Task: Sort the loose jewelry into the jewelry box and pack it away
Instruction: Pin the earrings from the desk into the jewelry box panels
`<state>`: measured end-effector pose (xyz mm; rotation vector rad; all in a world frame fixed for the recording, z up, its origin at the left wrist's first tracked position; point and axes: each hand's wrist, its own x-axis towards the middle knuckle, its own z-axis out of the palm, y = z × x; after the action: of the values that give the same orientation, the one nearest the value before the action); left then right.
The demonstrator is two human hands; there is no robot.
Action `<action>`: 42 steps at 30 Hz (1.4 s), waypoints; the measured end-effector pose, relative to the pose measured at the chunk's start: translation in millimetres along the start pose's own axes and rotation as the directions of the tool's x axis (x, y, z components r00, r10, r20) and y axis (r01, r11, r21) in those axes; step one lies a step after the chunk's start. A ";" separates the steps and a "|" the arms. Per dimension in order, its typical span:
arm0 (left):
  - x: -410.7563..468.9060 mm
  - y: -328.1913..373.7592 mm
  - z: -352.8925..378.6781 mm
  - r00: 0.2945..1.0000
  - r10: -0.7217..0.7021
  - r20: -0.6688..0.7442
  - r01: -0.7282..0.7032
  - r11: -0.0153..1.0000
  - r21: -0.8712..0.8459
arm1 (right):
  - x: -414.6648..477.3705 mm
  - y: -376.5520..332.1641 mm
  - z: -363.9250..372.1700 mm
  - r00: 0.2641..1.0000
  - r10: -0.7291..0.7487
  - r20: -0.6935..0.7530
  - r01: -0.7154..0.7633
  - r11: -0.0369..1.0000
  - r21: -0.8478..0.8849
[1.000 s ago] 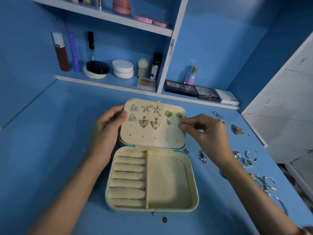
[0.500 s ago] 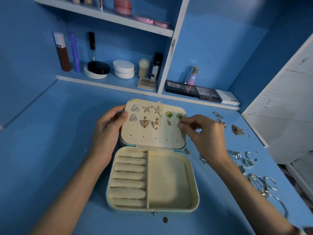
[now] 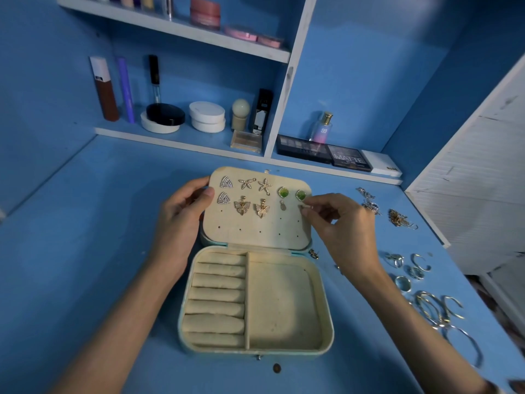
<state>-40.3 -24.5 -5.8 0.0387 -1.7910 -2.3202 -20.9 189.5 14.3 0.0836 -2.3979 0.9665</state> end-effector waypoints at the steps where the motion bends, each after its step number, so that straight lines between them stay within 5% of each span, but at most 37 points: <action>1: 0.0 -0.1 -0.1 1.000 0.000 0.001 0.000 1.000 0.000 | 0.1 0.5 -0.4 1.000 0.002 0.002 -0.002 1.000 0.003; 17: 1.9 -1.6 -1.5 1.000 -0.004 0.008 0.004 1.000 0.005 | -3.1 2.1 -1.2 0.996 0.052 0.069 -0.055 0.997 0.046; 27: 1.2 -0.6 -1.3 1.000 -0.003 0.014 0.003 1.000 0.008 | 18.6 21.9 -28.8 0.974 0.216 0.074 -0.225 0.963 0.147; 42: 1.4 -0.4 -0.2 1.000 0.003 -0.010 -0.002 1.000 0.016 | 47.2 57.5 -31.9 0.908 0.281 0.310 -0.184 0.934 -0.307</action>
<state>-41.8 -24.9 -6.1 0.0500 -1.8035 -2.3005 -60.5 259.7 21.4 -0.1524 -2.9031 0.7629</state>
